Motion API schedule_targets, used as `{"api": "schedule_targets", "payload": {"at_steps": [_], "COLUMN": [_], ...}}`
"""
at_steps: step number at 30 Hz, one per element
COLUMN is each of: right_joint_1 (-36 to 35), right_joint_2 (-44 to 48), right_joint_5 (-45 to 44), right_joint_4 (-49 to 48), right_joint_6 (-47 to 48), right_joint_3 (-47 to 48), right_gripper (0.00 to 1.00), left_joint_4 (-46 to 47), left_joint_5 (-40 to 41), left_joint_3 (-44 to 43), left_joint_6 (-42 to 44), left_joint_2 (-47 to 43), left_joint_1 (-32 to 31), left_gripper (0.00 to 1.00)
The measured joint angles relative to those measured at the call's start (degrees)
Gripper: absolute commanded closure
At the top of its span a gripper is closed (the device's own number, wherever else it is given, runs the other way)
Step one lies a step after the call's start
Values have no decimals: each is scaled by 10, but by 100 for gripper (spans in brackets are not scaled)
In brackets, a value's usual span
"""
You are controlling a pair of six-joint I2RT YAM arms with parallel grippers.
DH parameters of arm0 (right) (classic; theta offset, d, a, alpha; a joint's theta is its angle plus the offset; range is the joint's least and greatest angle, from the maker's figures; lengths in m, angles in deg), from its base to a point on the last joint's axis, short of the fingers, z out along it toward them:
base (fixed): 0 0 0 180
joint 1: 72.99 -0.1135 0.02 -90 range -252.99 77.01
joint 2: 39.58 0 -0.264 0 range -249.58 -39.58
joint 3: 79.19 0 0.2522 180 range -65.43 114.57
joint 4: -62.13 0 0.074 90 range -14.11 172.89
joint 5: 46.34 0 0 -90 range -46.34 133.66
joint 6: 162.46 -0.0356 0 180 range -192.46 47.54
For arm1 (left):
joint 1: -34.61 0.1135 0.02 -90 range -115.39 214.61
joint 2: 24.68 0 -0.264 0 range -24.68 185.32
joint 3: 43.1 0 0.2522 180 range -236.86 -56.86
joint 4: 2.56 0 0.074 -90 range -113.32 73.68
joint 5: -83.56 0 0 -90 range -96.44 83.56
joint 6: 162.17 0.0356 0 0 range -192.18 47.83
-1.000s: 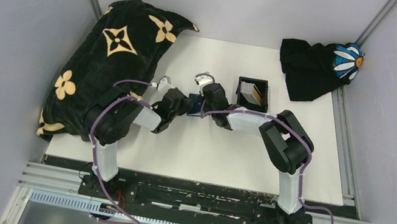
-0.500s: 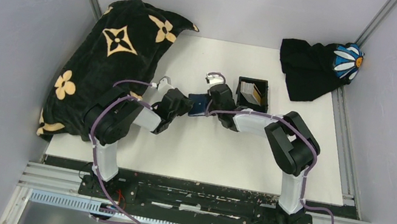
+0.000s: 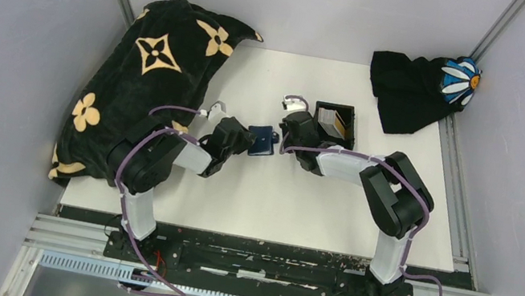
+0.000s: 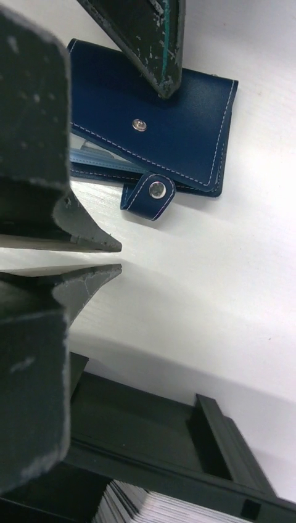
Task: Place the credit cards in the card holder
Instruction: Close the card holder at the center of the board.
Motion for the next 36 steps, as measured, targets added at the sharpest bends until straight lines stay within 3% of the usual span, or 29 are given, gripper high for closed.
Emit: {"api": "schedule_targets", "payload": {"at_steps": [2, 7, 24, 36], "right_joint_1": [-1, -11, -38, -38], "right_joint_2": [3, 5, -27, -39], "right_joint_5": [7, 24, 41, 26], "right_joint_4": [1, 28, 83, 101], "right_joint_6": [2, 17, 51, 64], "right_joint_3": [0, 7, 89, 93], "right_gripper": [68, 63, 61, 60], "left_joint_4": [-11, -30, -37, -53], "left_joint_5": [-2, -6, -9, -12], "left_joint_3": [2, 7, 7, 6], "left_joint_6": [0, 0, 0, 1], "left_joint_2": [-8, -21, -25, -33], "left_joint_1": [0, 0, 0, 0], "left_gripper": [74, 74, 73, 71]}}
